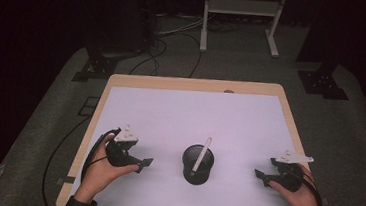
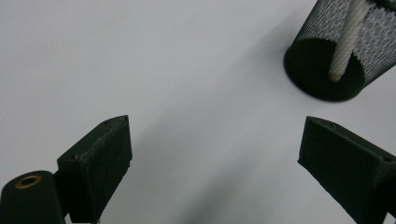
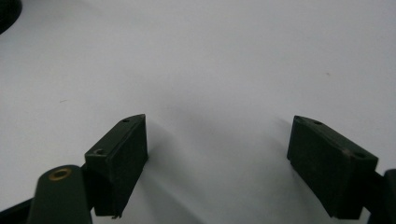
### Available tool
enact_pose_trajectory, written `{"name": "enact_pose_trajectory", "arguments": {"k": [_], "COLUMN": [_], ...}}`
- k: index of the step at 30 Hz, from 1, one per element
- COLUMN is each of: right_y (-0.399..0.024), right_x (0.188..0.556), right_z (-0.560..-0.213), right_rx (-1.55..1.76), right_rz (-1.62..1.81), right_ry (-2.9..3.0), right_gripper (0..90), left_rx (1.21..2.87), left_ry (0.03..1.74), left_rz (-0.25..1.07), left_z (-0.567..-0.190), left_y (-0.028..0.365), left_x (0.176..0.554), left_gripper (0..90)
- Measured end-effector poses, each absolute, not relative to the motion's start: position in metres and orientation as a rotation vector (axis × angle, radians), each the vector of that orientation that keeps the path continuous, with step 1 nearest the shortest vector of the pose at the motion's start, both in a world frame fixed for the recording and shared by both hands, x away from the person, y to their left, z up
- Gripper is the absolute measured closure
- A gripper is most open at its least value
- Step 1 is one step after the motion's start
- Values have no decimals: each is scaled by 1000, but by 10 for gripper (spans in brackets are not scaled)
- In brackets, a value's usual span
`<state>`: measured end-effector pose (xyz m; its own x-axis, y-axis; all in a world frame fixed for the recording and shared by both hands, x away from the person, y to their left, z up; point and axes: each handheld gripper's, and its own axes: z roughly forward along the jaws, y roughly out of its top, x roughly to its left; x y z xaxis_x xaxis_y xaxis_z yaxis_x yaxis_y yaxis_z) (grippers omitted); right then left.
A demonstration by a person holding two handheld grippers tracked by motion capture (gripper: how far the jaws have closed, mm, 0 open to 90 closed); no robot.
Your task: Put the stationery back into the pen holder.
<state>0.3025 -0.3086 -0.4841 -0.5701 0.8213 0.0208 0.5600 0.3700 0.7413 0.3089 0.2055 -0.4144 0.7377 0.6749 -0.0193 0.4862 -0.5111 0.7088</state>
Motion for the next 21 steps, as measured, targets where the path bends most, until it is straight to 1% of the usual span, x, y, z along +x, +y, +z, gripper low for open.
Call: {"name": "enact_pose_trajectory", "arguments": {"k": [14, 21], "right_y": [-308, -308], "right_x": [302, 302], "right_z": [-484, -484], "right_rx": [1210, 1209], "right_rz": [1028, 1028], "right_ry": [2284, 2283], "right_gripper": [190, 190], "left_rx": [2253, 2263], "left_ry": [970, 998], "left_rz": [353, 360], "left_z": [-451, -460], "left_y": [236, 246], "left_x": [296, 290], "left_gripper": [89, 89]}}
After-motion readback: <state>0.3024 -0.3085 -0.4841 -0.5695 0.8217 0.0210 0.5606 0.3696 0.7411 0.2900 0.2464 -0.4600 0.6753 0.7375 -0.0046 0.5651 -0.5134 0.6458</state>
